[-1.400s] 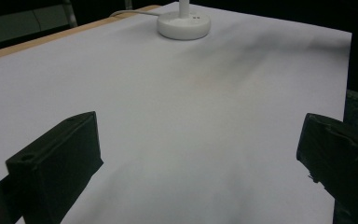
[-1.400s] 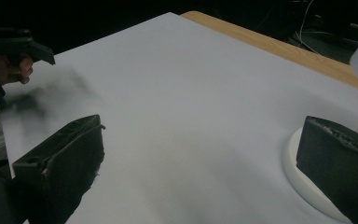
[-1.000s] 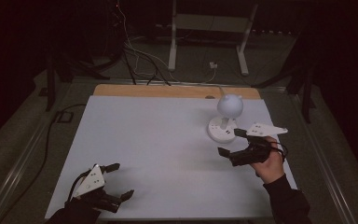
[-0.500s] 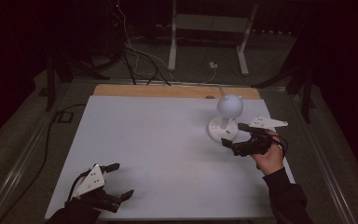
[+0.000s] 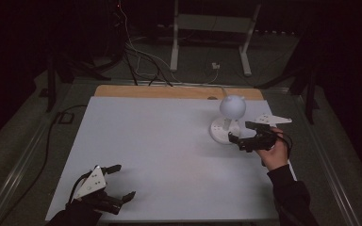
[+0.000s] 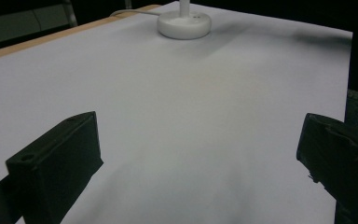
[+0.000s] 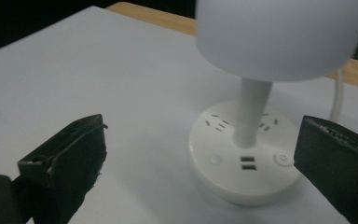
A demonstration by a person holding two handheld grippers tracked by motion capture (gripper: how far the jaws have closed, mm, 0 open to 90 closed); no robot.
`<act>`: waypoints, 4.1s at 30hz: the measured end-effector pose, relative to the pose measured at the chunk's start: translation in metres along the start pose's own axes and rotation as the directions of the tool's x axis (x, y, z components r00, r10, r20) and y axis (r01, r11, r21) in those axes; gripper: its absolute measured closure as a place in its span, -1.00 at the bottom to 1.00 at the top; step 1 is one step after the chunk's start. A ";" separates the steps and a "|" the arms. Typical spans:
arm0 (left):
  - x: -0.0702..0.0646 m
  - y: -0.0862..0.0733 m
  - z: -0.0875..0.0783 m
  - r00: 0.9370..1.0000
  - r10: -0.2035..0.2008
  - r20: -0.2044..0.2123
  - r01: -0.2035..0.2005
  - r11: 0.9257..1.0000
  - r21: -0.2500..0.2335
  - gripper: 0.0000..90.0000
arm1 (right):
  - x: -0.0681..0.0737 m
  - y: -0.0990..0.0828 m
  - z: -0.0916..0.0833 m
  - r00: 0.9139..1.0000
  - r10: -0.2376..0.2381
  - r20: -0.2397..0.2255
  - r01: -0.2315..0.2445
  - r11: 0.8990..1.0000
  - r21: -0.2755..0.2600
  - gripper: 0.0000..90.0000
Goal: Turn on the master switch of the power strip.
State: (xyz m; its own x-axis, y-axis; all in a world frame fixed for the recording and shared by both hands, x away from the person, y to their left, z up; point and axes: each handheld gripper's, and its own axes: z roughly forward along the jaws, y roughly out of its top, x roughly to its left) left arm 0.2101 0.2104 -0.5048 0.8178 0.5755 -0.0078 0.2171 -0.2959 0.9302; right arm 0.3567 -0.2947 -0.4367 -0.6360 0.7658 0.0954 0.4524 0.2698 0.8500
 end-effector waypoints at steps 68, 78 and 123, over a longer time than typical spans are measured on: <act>0.001 -0.001 0.001 1.000 -0.003 -0.001 0.003 1.000 0.010 -0.99 | -0.052 -0.028 0.033 0.931 0.137 0.337 -0.158 0.987 0.035 1.00; 0.001 -0.001 0.001 1.000 -0.003 -0.001 0.003 1.000 0.012 -0.99 | -0.048 -0.022 0.041 0.937 0.117 0.330 -0.138 0.990 0.041 1.00; 0.001 -0.001 0.001 1.000 -0.001 0.001 0.001 1.000 0.011 -0.99 | -0.041 -0.033 0.073 0.932 0.097 0.349 -0.125 0.990 0.059 1.00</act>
State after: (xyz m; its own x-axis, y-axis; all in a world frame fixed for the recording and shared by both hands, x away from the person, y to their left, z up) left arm 0.2112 0.2102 -0.5064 0.8180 0.5752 -0.0093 0.2237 -0.3031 0.9263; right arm 0.4136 -0.2925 -0.5066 -0.3309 0.9436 -0.0096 0.5647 0.2061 0.7991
